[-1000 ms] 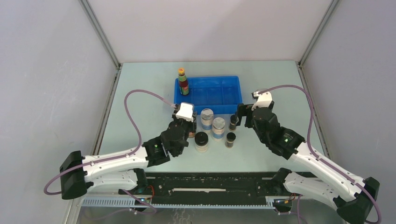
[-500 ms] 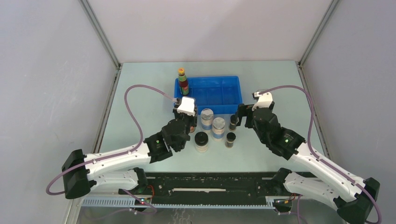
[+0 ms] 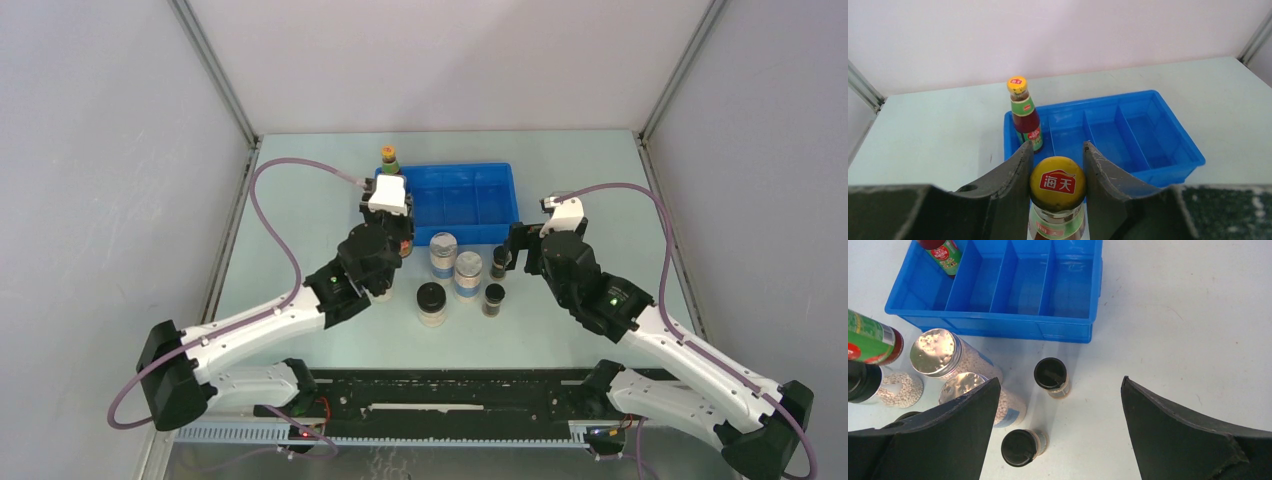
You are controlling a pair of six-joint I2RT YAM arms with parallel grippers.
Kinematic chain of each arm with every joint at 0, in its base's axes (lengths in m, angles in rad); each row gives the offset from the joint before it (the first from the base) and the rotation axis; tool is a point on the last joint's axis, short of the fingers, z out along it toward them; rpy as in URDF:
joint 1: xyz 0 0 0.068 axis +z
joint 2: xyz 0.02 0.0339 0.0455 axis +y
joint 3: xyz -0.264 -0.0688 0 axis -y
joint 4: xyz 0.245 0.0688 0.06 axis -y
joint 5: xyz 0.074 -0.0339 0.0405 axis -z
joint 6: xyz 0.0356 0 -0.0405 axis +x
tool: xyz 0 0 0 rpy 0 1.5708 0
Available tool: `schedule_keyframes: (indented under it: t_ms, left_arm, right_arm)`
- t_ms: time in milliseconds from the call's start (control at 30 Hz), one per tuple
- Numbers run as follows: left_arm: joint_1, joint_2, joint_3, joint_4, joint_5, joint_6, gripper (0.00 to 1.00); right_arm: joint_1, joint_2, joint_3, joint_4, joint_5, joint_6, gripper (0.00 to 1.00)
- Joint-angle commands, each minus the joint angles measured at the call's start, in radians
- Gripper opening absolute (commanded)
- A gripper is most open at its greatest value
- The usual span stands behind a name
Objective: Organize the condiment bottles
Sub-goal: Pick up the bottle from the center of the board, then place the bottle in the storage box.
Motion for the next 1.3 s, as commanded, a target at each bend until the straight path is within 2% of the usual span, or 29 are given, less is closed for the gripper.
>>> schedule_keyframes:
  t_ms: [0,633,1267]
  left_arm:
    - [0.052,-0.005,0.112,0.104,0.047,0.023,0.00]
    - [0.277,0.150,0.213,0.117,0.233,-0.075,0.00]
    - [0.383,0.274,0.263,0.164,0.326,-0.128,0.00]
  right_arm:
    - [-0.002,-0.002,-0.001,0.016,0.016,0.012,0.99]
    - [-0.011,0.058,-0.001,0.038,-0.010,0.001,1.00]
    - [-0.064,0.116,0.001,0.060,-0.062,0.001,0.99]
